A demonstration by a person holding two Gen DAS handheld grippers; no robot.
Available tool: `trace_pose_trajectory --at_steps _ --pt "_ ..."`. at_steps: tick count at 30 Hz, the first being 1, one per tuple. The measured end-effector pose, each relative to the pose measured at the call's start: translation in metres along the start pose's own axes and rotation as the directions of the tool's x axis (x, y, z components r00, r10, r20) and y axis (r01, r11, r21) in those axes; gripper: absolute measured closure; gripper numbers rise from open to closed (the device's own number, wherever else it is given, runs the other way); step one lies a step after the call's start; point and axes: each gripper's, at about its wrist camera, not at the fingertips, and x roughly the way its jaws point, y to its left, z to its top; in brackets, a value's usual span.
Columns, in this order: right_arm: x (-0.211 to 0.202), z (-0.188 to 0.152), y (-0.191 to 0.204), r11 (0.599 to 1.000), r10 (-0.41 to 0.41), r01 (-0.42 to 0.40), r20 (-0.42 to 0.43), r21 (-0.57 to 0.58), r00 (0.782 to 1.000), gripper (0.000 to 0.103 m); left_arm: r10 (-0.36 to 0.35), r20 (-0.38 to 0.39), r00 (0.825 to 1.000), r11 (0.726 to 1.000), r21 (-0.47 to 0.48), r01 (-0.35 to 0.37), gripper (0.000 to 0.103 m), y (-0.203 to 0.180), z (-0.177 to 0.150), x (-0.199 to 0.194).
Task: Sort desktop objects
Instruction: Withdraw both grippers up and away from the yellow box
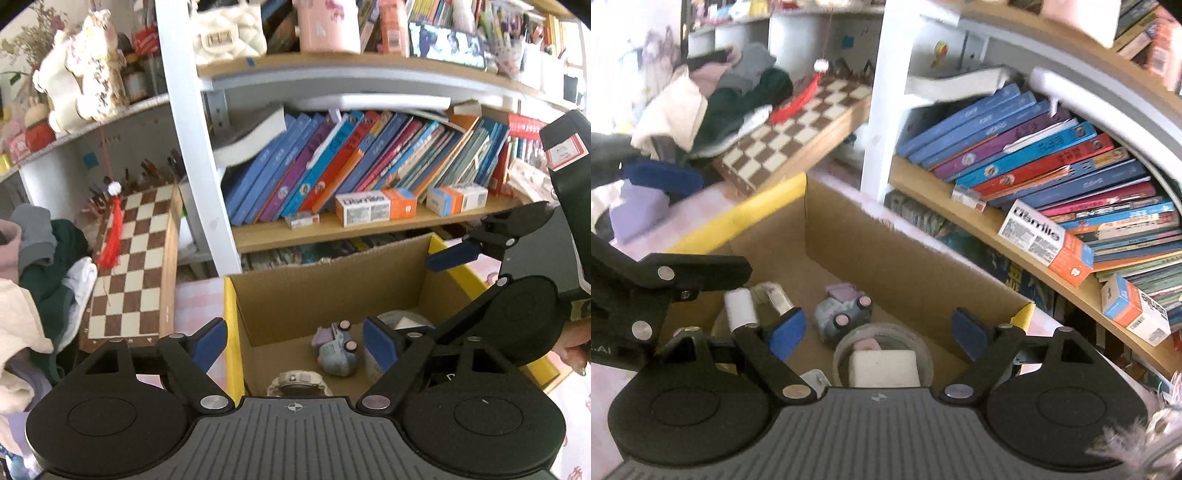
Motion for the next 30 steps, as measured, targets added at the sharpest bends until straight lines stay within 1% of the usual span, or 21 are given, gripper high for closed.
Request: trace_pose_trajectory --at_steps 4,7,10,16,19,22,26,30 --pt "-0.029 -0.003 0.003 0.999 -0.02 0.016 0.071 0.048 0.997 0.017 0.004 0.044 0.999 1.0 -0.013 -0.003 0.015 0.0 -0.001 -0.023" --pt "-0.05 -0.009 0.008 0.995 -0.042 0.032 0.118 0.09 0.992 0.017 0.001 0.074 0.997 1.0 -0.016 0.0 0.015 -0.001 -0.003 -0.04" --pt "-0.07 -0.015 0.015 0.99 -0.082 0.062 0.16 0.127 0.984 0.017 0.012 0.1 0.995 1.0 -0.023 -0.01 0.014 -0.001 -0.008 -0.057" --pt "-0.108 -0.035 0.038 0.974 -0.165 0.123 0.221 0.192 0.961 0.016 0.036 0.135 0.99 0.998 -0.064 -0.027 0.007 0.002 -0.03 -0.094" --pt "-0.123 -0.05 0.051 0.963 -0.198 0.145 0.235 0.225 0.952 0.014 0.045 0.141 0.989 0.997 -0.067 -0.036 0.007 0.001 -0.044 -0.108" --pt "-0.136 -0.064 0.064 0.952 -0.217 0.154 0.231 0.263 0.948 0.014 0.044 0.137 0.99 0.997 -0.072 -0.034 0.007 0.002 -0.059 -0.122" --pt "-0.152 -0.084 0.087 0.938 -0.255 0.186 0.22 0.292 0.942 0.014 0.038 0.128 0.991 0.997 -0.07 -0.03 0.006 0.0 -0.081 -0.142" --pt "-0.168 -0.106 0.111 0.928 -0.272 0.202 0.2 0.313 0.941 0.013 0.036 0.124 0.992 0.998 -0.052 -0.03 0.005 -0.004 -0.101 -0.161"
